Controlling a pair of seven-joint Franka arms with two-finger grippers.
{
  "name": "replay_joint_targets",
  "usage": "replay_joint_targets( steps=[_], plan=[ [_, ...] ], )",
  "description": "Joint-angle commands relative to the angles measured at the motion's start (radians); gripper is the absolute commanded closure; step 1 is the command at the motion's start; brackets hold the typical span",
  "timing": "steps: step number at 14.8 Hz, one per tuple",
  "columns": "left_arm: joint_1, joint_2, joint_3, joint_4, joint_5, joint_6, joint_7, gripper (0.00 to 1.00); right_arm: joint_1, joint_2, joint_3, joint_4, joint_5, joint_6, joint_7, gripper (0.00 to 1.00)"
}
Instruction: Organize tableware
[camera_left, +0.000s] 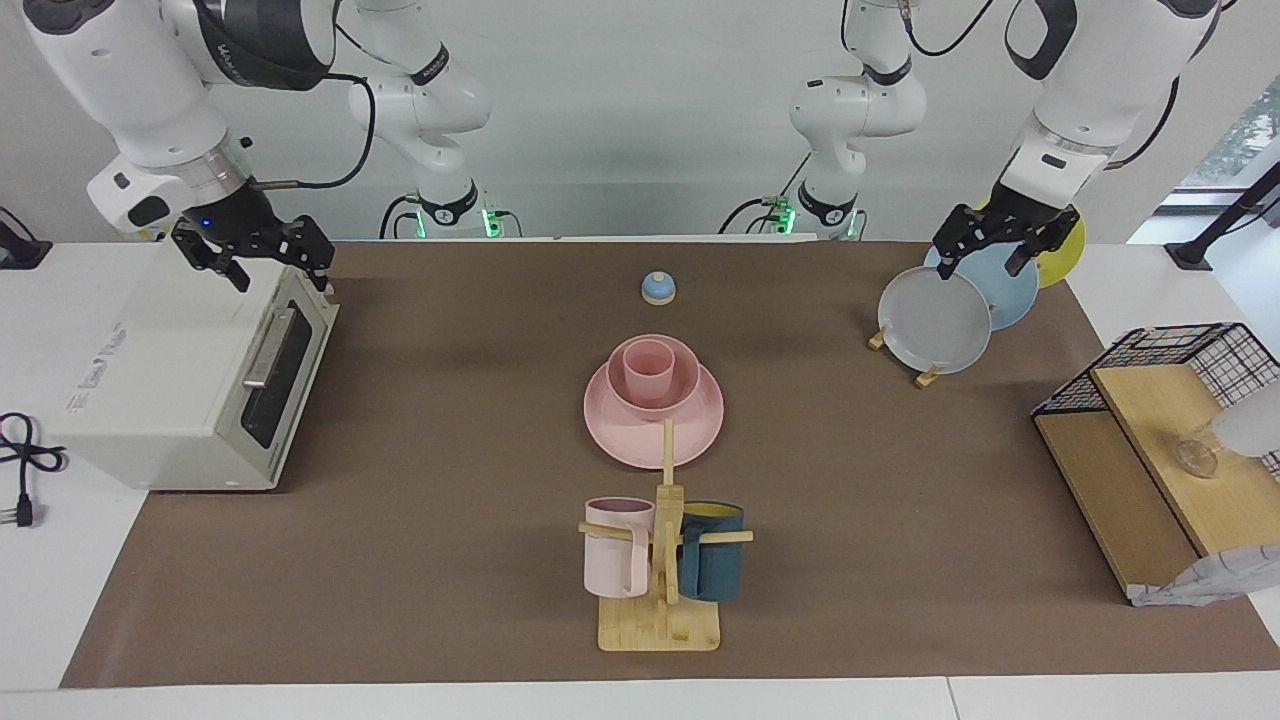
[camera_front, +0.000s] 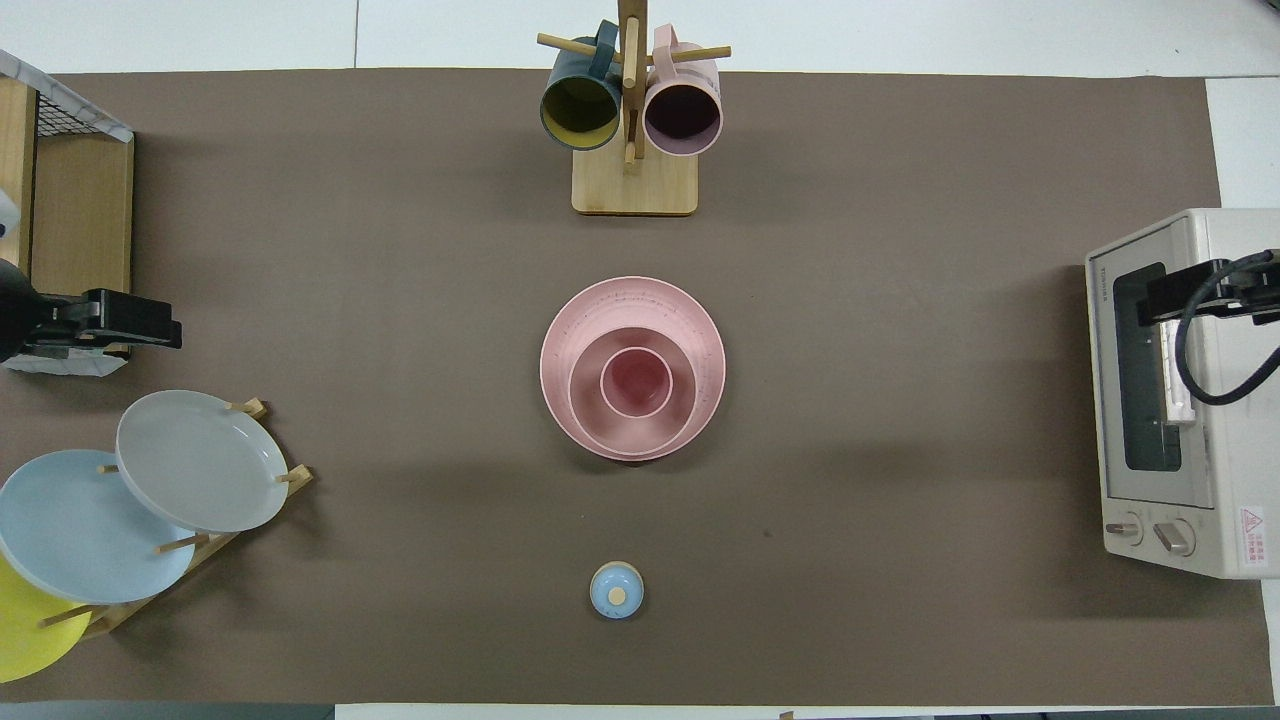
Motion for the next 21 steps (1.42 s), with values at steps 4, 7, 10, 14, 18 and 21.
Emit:
replay_joint_targets(
  steps=[4, 7, 10, 14, 18, 21],
  plan=[
    [0.004, 0.076, -0.008, 0.142, 0.027, -0.177, 0.007, 0.0, -0.009, -0.018, 0.005, -0.018, 0.019, 0.0, 0.008, 0.0],
    [0.011, 0.065, -0.009, 0.126, 0.018, -0.152, 0.013, 0.0, -0.006, -0.018, 0.005, -0.018, 0.019, 0.0, 0.008, 0.0],
    [0.069, 0.066, -0.059, 0.128, 0.016, -0.143, 0.014, 0.0, -0.006, -0.02, 0.005, -0.018, 0.019, 0.0, 0.008, 0.0],
    [0.075, 0.068, -0.063, 0.128, 0.013, -0.141, 0.016, 0.0, -0.006, -0.02, 0.005, -0.018, 0.019, 0.0, 0.008, 0.0],
    [0.078, 0.068, -0.061, 0.128, -0.002, -0.129, 0.018, 0.0, -0.006, -0.02, 0.005, -0.02, 0.019, 0.0, 0.008, 0.0],
    [0.077, 0.07, -0.061, 0.125, -0.002, -0.097, 0.018, 0.0, -0.006, -0.02, 0.005, -0.02, 0.019, 0.0, 0.008, 0.0]
  ],
)
